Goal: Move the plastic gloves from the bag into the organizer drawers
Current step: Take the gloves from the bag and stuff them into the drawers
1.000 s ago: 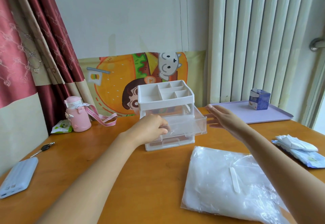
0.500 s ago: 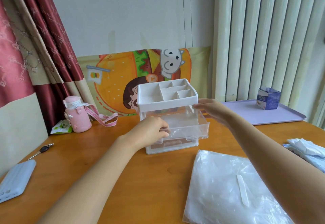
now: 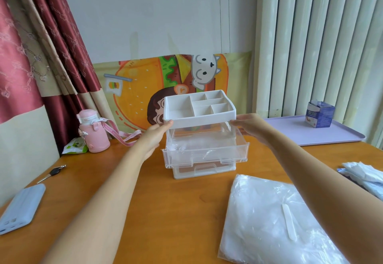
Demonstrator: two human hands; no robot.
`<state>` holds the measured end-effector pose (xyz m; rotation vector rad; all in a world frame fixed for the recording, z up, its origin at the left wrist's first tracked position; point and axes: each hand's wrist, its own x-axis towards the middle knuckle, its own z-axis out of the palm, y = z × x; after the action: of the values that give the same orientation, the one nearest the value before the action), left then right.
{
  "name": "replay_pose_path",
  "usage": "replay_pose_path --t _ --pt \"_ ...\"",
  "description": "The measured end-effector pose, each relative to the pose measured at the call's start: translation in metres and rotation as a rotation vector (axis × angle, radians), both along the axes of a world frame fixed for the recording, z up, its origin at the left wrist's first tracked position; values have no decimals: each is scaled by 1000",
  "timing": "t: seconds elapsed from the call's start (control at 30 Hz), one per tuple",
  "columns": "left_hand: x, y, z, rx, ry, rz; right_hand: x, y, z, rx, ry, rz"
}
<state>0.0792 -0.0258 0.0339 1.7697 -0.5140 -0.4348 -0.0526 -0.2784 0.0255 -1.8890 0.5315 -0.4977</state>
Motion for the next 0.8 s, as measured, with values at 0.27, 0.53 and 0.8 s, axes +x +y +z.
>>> replay_pose_path --t 0.27,0.53,0.8 --pt "-10 16 -8 -23 -113 0 -11 16 1 -90 7 -8" --pt "-33 76 -5 59 -203 37 -46 60 4 -151 8 103" --pt "-70 118 -3 40 -160 29 -87 99 10 -200 31 190"
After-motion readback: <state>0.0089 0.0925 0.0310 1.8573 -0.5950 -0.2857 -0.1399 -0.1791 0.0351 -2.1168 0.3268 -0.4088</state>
